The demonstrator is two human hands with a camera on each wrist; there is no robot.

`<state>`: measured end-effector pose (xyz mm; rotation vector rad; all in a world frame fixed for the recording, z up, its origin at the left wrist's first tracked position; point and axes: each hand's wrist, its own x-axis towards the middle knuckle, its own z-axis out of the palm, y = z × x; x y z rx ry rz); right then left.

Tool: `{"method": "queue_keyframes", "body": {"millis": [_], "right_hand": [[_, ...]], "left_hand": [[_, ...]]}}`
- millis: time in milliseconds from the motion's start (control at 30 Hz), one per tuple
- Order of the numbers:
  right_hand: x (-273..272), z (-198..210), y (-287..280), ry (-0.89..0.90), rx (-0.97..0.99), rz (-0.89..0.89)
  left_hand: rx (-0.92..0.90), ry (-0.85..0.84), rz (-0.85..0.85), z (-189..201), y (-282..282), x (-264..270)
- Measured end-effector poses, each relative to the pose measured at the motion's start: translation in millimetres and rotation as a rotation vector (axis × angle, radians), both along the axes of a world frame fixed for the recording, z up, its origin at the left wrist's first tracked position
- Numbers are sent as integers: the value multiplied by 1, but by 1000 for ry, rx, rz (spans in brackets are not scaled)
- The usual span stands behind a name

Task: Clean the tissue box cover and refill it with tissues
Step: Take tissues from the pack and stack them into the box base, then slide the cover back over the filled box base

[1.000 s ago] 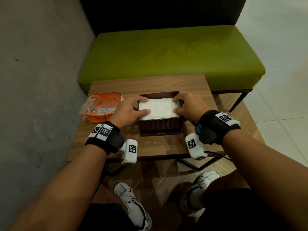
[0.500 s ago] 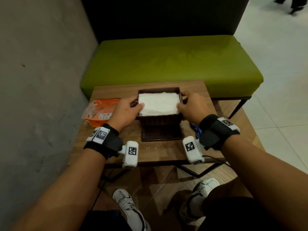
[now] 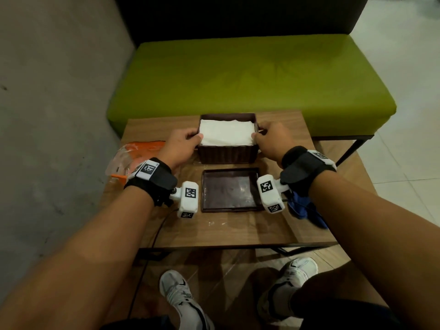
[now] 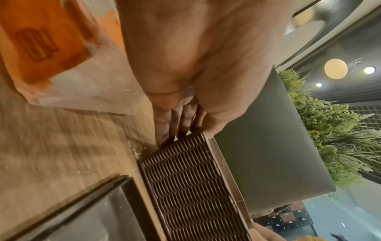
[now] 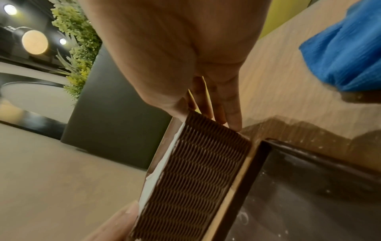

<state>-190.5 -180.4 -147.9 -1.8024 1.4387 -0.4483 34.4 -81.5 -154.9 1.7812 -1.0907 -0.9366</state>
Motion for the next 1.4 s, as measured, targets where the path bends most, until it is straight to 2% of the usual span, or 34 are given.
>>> {"method": "queue_keyframes", "body": {"millis": [167, 267, 333, 467, 533, 633, 767, 900, 967, 1033, 1100, 1167, 1267, 1400], "right_hand": [[-10, 4, 12, -27, 11, -49], [-24, 9, 27, 114, -48, -51], [-32, 8, 39, 218, -25, 11], [-35, -5, 63, 304, 119, 67], [-35, -12, 71, 330, 169, 58], [-37, -17, 80, 237, 225, 41], [-38, -15, 84, 185, 331, -31], [-44, -6, 85, -72, 466, -143], [-48, 8, 89, -213, 388, -120], [-52, 21, 91, -298, 232, -50], [-56, 35, 91, -271, 2, 14], [-60, 45, 91, -262, -133, 55], [-61, 55, 86, -318, -180, 91], [-54, 64, 71, -457, -100, 41]], "left_hand": [[21, 35, 47, 0, 9, -3], [14, 56, 161, 8, 26, -12], [57, -11, 190, 11, 38, -19], [322, -154, 32, 10, 60, -43], [383, -190, -10, 8, 66, -55], [392, -175, -4, 5, 69, -63], [407, -25, 128, 9, 71, -60], [350, 131, 185, 19, 78, -48], [252, 212, 213, 29, 81, -40], [155, 227, 218, 45, 88, -35], [104, 248, 189, 64, 94, -34], [69, 317, 165, 80, 97, -33], [-22, 353, 214, 87, 88, -31], [-169, 277, 323, 81, 67, -29]]}}
